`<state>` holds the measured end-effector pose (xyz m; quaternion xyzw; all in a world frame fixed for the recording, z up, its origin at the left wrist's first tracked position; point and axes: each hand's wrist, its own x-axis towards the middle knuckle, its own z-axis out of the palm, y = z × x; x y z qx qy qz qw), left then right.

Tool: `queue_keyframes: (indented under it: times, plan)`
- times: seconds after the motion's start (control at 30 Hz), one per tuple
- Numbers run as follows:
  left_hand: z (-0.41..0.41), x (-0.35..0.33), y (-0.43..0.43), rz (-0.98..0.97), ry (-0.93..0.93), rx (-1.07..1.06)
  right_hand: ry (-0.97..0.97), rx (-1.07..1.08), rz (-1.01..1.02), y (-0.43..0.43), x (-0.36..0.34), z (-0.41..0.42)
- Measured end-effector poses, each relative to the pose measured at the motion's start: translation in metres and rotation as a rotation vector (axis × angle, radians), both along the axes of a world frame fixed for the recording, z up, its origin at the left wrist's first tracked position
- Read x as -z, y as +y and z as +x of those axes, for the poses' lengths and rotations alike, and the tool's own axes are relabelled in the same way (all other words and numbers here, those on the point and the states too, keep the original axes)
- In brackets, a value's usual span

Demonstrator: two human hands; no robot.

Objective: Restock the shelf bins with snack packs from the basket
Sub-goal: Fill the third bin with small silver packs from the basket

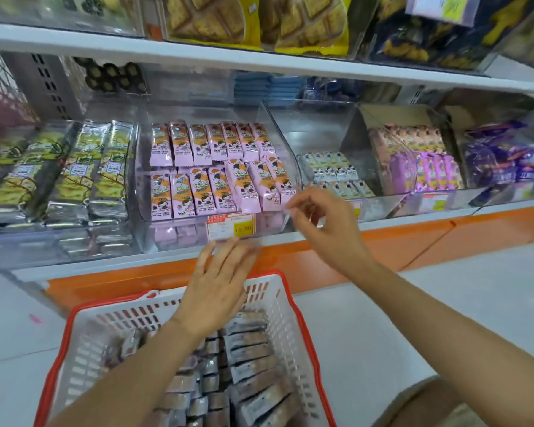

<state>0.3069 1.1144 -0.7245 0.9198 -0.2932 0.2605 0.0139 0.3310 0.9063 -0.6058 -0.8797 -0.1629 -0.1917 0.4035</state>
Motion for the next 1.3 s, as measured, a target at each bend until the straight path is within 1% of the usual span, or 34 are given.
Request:
queue_keyframes:
  times: [0.1,0.2,0.3,0.4,0.5,0.57,0.6,0.67,0.7,0.8,0.9,1.0,1.07,1.13,1.2,1.23,1.3]
  plan:
    - [-0.017,0.023,0.021,0.023,0.134,0.007,0.096,-0.129,-0.065,0.023,0.044,-0.030]
    - [-0.023,0.047,0.040,0.079,0.334,-0.102,0.256,-0.203,-0.188,0.040,0.100,-0.043]
    - [-0.029,0.068,0.058,0.128,0.453,-0.189,0.441,-0.235,-0.309,0.052,0.155,-0.053]
    - [-0.031,0.087,0.073,0.172,0.497,-0.261,0.618,-0.252,-0.448,0.065,0.199,-0.062]
    - [-0.029,0.104,0.085,0.187,0.529,-0.329,0.761,-0.270,-0.671,0.073,0.235,-0.071]
    - [-0.029,0.114,0.090,0.192,0.518,-0.327,0.841,-0.289,-0.807,0.076,0.252,-0.075]
    - [-0.029,0.118,0.090,0.207,0.546,-0.326,0.868,-0.298,-0.879,0.078,0.257,-0.076]
    - [-0.029,0.118,0.087,0.267,0.608,-0.332,0.889,-0.323,-1.013,0.079,0.265,-0.076]
    - [-0.028,0.118,0.086,0.251,0.617,-0.330,0.896,-0.337,-1.049,0.079,0.268,-0.076]
    - [-0.027,0.123,0.088,0.163,0.607,-0.321,0.882,-0.381,-1.095,0.078,0.271,-0.076]
    - [-0.027,0.121,0.090,0.167,0.567,-0.320,0.838,-0.382,-1.150,0.079,0.271,-0.074]
    - [-0.029,0.122,0.090,0.199,0.579,-0.307,0.838,-0.366,-1.191,0.079,0.269,-0.072]
    - [-0.028,0.117,0.089,0.186,0.557,-0.317,0.809,-0.345,-1.207,0.078,0.265,-0.071]
    - [-0.026,0.111,0.089,0.212,0.593,-0.325,0.782,-0.319,-1.197,0.076,0.259,-0.069]
    - [-0.026,0.099,0.086,0.307,0.666,-0.335,0.747,-0.271,-1.154,0.071,0.252,-0.068]
    - [-0.027,0.092,0.085,0.311,0.661,-0.332,0.718,-0.249,-1.107,0.068,0.247,-0.067]
    - [-0.029,0.083,0.083,0.209,0.543,-0.278,0.653,-0.214,-0.955,0.059,0.231,-0.063]
